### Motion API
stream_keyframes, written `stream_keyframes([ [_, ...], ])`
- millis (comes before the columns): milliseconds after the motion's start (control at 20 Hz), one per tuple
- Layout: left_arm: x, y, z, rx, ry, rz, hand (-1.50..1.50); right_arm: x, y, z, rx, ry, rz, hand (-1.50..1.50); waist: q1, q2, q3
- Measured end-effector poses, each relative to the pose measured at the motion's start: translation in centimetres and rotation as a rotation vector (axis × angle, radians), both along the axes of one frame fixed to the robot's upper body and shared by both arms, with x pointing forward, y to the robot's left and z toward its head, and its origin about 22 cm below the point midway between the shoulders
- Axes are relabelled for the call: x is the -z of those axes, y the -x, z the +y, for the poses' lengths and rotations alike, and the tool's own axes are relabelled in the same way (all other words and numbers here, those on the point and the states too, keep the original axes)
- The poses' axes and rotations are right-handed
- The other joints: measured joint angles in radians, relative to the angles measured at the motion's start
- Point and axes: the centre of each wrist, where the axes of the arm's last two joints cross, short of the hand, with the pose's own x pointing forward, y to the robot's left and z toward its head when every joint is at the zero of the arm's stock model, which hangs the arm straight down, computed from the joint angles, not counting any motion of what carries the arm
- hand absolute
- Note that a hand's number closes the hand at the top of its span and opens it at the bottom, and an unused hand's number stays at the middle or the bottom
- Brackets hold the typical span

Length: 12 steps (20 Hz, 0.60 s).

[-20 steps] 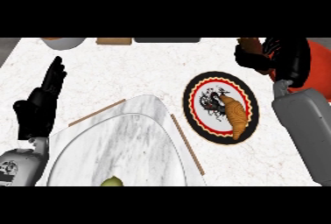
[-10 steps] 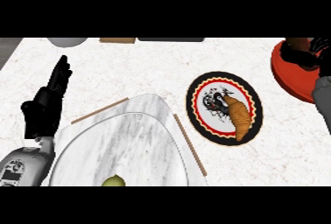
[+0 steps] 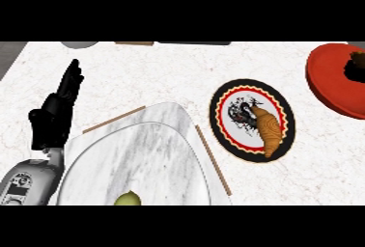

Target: Pick the sweet potato from the plate and place it in the bowl

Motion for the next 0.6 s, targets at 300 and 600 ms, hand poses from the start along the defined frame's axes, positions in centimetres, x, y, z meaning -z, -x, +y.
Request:
stream_keyframes([
  [300,-0.5,-0.2,-0.4,0.022,0.003,-0.015,0.0,0.8,0.7,-2.0,0.004,-0.159,0.016,-1.5,0.019,0.009,0.004],
  [600,-0.4,-0.6,-0.3,0.025,0.001,-0.014,0.0,1.3,1.2,-2.8,-0.098,-0.288,-0.042,-1.5,0.02,0.014,0.005],
])
